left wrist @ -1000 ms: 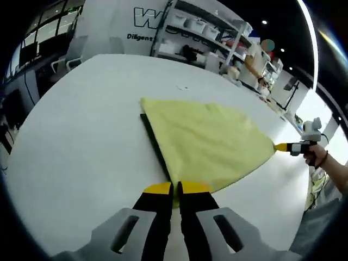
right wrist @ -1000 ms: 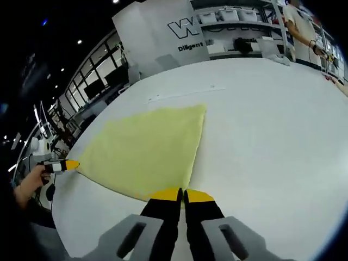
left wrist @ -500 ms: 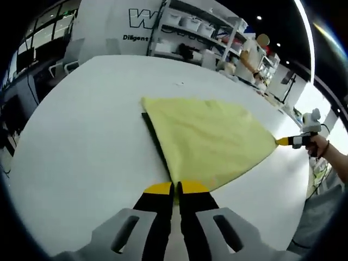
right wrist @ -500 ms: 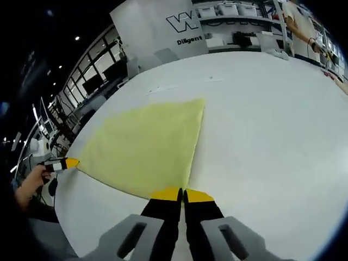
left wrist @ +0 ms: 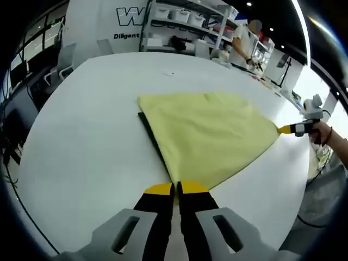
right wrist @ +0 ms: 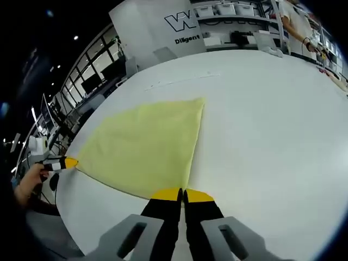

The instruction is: Fold the garment on the visible template until the final outline fits inside the template.

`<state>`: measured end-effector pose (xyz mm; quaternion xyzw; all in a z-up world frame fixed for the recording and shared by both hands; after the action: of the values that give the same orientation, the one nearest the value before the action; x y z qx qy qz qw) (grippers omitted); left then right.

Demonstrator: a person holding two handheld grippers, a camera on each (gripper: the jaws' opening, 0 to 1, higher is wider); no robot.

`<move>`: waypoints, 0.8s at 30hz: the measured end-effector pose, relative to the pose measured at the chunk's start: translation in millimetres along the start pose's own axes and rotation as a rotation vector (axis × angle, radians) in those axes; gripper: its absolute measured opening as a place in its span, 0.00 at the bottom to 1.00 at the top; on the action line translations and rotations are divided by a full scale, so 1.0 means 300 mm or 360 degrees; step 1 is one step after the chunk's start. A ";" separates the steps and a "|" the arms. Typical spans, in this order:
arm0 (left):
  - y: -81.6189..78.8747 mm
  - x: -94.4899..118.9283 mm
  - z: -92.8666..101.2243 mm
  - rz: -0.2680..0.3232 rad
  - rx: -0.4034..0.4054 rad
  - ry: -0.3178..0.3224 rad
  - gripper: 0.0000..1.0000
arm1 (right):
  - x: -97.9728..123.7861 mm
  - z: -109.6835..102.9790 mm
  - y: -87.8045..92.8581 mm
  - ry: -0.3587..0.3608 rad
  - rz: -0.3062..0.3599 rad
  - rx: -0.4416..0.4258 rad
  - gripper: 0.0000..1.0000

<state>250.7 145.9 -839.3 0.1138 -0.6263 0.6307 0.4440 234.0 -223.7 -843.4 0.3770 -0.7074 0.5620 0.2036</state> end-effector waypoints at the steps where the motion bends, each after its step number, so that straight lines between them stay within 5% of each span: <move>1: 0.007 0.005 0.004 -0.0002 -0.0004 -0.0001 0.01 | 0.007 -0.002 0.005 0.0004 0.0000 0.0004 0.00; 12: 0.062 0.029 0.026 -0.0033 0.0015 0.0013 0.01 | 0.054 -0.003 0.063 0.0033 -0.0022 0.0016 0.00; 24: 0.063 0.026 0.027 0.0001 0.0044 0.0001 0.02 | 0.052 -0.001 0.070 0.0033 0.0007 0.0013 0.00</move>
<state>229.6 145.2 -845.2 0.1195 -0.6175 0.6394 0.4422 208.1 -226.4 -845.7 0.3704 -0.7038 0.5693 0.2081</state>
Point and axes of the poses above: the point that each gripper's makers call its tool centre point, and the gripper's own axes: x roughly backward along the fingers, z roughly to its right, y roughly out of its underside, the point moved 2 cm from there along x, roughly backward along the fingers, and after that the axes turned 1 degree about y, right-handed, at the moved point
